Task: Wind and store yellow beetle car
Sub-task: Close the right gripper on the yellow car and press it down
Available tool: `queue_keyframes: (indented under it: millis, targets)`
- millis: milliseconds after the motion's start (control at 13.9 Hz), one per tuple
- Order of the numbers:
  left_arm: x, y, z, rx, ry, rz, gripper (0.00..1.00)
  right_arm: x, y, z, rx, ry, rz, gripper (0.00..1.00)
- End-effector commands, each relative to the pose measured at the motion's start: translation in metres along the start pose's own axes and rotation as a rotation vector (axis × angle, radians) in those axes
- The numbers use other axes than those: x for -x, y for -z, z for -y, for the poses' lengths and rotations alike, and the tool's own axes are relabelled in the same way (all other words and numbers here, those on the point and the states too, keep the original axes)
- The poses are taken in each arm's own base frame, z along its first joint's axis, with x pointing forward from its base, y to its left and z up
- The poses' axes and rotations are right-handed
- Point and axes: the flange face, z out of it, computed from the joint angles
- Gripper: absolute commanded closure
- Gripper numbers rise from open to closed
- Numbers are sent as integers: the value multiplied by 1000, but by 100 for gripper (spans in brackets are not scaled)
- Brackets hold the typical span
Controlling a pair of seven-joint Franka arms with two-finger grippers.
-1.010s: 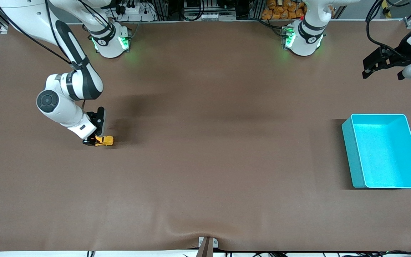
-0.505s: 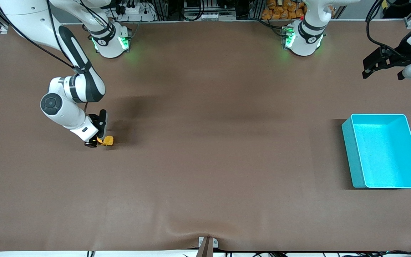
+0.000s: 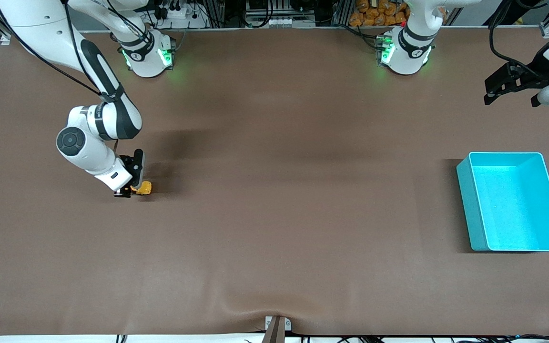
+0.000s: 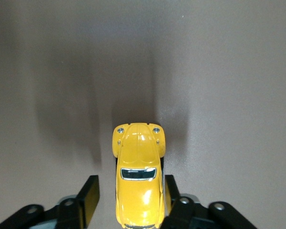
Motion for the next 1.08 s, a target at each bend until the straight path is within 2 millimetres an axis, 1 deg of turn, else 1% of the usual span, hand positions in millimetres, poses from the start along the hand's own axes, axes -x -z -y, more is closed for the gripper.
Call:
queue_keyframes:
  millis: [0,72,216,289,433,577,649,721,793,938,1010]
  targets:
    - [0,4,2,-24,-8,-2,0,1,-3,-5,4,-9,17,57]
    - [0,4,2,-24,-8,-2,0,1,-4,-5,3,-9,17,62]
    - [0,4,2,-24,-8,-2,0,3,-6,-5,7,-10,19,78]
    - [0,4,2,-24,-8,-2,0,5,-6,-6,9,-8,21,83]
    - [0,4,2,-24,-8,-2,0,9,-8,-6,6,5,42,86]
    - [0,4,2,-24,-8,-2,0,22,-6,-10,11,0,71,86]
    - [0,4,2,-24,-8,-2,0,29,-9,-14,10,8,75,86]
    - [0,4,2,-24,-8,-2,0,43,-13,-21,9,15,78,86]
    - [0,4,2,-24,-8,-2,0,49,-18,-27,8,23,82,86]
    - [0,4,2,-24,-8,-2,0,50,-19,-29,9,27,84,86]
    - [0,4,2,-24,-8,-2,0,55,-20,-28,6,20,84,86]
